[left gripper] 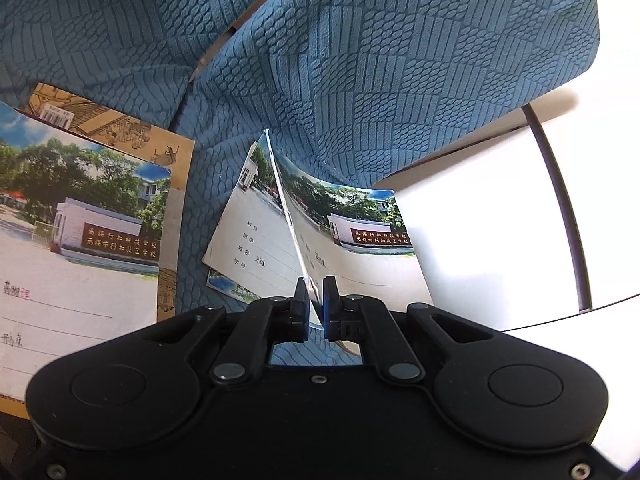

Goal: Organize objects
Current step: 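Lift the white booklet upright with the left gripper, then carry the upright booklet with the left gripper toward the book stack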

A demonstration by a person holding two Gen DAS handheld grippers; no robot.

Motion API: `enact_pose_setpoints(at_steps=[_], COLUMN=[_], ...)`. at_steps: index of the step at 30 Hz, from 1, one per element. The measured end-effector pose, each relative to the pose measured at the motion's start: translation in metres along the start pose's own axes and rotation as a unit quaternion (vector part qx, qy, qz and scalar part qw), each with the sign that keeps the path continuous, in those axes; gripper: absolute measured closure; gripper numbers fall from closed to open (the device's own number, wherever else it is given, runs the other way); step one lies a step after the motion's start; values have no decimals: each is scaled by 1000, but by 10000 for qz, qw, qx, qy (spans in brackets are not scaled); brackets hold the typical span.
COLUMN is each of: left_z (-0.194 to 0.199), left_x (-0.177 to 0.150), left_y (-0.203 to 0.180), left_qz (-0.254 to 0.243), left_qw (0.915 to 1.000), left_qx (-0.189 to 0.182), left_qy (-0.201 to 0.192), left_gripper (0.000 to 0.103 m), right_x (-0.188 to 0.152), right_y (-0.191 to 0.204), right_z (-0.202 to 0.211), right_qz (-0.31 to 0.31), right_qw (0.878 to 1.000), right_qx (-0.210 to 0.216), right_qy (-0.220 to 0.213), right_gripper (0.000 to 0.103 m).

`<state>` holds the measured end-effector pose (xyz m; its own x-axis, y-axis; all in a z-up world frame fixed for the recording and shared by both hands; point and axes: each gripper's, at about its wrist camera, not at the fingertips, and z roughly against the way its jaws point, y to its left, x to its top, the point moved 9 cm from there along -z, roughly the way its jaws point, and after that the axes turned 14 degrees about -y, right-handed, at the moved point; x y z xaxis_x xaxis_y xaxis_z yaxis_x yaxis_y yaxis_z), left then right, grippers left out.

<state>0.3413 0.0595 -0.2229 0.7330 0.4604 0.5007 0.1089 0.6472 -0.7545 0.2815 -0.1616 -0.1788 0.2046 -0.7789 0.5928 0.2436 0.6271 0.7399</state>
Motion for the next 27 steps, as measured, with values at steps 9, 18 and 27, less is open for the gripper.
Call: enact_pose_setpoints(at_steps=[9,18,27], left_z=[34,77,115], left_x=[22,54,82], left_y=[1,15,39], left_qz=[119,196,288], left_qw=[9997,9987,9963], left_qx=[-70,-36,70], left_qy=[-178,-478,-803], left_gripper=[98,97,97], right_x=[-1,-16,-44], right_y=[34,82,122], right_z=[7,7,1], right_qz=[153,248,365], right_qw=[9995,9975,9946], right_qx=[271,619,866], right_qy=[58,212,433], right_gripper=[97,97,97])
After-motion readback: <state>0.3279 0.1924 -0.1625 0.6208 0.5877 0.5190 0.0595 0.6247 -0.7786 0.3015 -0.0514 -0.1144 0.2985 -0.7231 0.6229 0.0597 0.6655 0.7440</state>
